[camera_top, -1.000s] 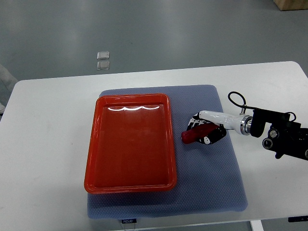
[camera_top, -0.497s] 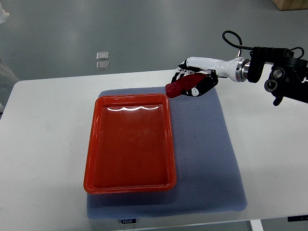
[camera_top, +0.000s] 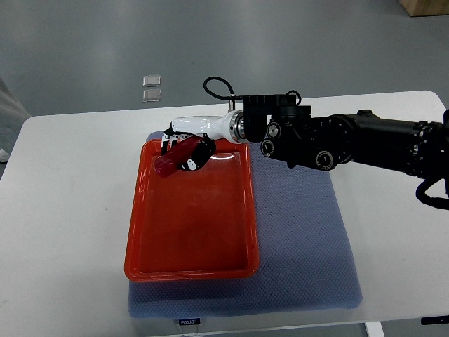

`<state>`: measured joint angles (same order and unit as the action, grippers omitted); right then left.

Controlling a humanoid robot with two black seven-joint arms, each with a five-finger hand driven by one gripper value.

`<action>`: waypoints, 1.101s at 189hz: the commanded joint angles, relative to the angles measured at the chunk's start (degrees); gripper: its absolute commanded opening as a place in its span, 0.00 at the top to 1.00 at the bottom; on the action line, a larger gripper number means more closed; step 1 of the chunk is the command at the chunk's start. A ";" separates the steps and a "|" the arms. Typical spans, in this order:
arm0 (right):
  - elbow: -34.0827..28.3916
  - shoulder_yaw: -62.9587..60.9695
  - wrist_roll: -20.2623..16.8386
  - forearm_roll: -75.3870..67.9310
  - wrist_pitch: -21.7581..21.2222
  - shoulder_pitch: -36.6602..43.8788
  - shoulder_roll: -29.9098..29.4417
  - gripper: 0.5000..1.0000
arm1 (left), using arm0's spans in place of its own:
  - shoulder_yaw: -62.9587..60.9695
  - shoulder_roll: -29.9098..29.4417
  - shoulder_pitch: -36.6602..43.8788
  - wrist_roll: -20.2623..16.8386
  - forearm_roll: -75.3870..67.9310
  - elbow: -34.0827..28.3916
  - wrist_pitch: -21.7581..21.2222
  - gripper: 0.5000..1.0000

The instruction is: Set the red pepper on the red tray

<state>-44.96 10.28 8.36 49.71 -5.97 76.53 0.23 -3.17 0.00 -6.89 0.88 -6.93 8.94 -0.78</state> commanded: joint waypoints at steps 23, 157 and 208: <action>4.00 0.10 0.08 1.01 0.43 -6.21 -0.23 1.00 | 0.01 0.00 0.38 0.00 -0.01 -0.07 -0.01 0.00; 2.33 -0.87 1.84 0.21 4.21 -11.58 -0.23 0.58 | -0.08 0.00 0.38 0.00 -0.01 0.02 -0.01 0.00; 2.59 -3.68 1.84 -0.05 3.86 -11.05 -0.23 0.24 | -0.08 0.00 0.38 0.00 -0.01 -0.07 -0.01 0.00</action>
<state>-42.54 8.55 10.25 49.76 -1.80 65.01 -0.01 -3.25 0.00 -6.50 0.88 -6.95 8.89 -0.80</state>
